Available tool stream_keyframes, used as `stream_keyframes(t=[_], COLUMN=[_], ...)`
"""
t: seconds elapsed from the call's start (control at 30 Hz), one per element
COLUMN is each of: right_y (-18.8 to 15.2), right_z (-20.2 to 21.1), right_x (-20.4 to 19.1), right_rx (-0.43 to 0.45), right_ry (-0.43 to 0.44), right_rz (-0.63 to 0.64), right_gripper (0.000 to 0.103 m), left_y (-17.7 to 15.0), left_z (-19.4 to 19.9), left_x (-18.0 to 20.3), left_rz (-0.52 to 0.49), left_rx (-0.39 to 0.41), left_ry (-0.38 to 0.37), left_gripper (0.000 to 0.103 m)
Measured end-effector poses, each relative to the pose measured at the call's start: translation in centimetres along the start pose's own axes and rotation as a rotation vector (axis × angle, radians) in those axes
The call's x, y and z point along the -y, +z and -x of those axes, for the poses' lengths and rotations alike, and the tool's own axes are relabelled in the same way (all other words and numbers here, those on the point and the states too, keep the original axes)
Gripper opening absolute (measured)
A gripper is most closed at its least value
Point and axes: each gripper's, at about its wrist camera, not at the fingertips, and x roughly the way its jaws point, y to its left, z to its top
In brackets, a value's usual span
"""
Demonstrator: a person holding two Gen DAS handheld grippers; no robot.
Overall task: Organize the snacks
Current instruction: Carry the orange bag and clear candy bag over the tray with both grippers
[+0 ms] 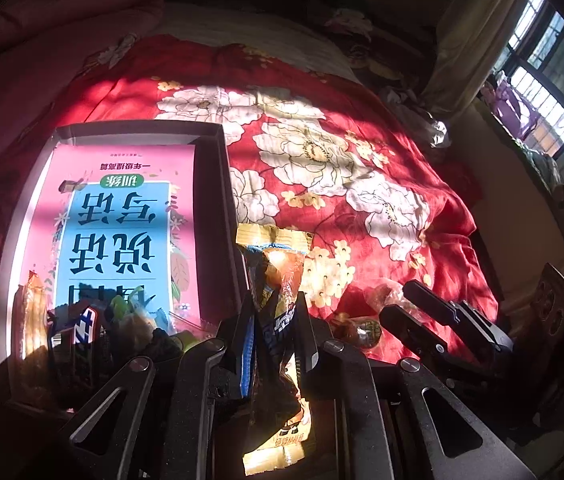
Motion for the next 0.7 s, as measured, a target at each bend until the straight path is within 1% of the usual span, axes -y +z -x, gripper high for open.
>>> stream_keyframes(t=[0.1, 0.17, 0.23, 0.37, 0.43, 0.5, 0.63, 0.7], right_y=[-0.3, -0.5, -0.6, -1.0, -1.2, -1.4, -1.6, -1.7], right_z=[-0.1, -0.1, -0.2, -0.8, -1.1, -1.4, -2.6, -3.0], right_x=[0.4, 1.1, 1.9, 4.1, 4.7, 4.8, 4.2, 4.1], right_rx=[-0.014, -0.023, -0.032, -0.073, -0.089, -0.098, -0.132, -0.133], right_ry=[-0.022, -0.054, -0.094, -0.123, -0.11, -0.105, -0.11, -0.107], right_rz=[-0.001, -0.013, -0.027, -0.087, -0.111, -0.116, -0.084, -0.083], right_gripper=[0.05, 0.051, 0.057, 0.059, 0.065, 0.065, 0.065, 0.065], left_y=[0.0, 0.1, 0.1, 0.1, 0.1, 0.0, 0.1, 0.1], left_z=[0.1, 0.2, 0.2, 0.1, 0.1, 0.1, 0.1, 0.2], left_x=[-0.1, -0.2, -0.1, -0.2, -0.2, -0.3, -0.6, -0.7], left_rz=[0.001, 0.002, 0.003, 0.006, 0.009, 0.013, 0.02, 0.022], left_rx=[0.001, 0.002, 0.002, -0.002, -0.004, -0.006, -0.006, -0.004], left_ry=[-0.001, -0.003, -0.005, -0.01, -0.011, -0.011, -0.01, -0.01], left_gripper=[0.016, 0.016, 0.016, 0.016, 0.016, 0.016, 0.016, 0.016])
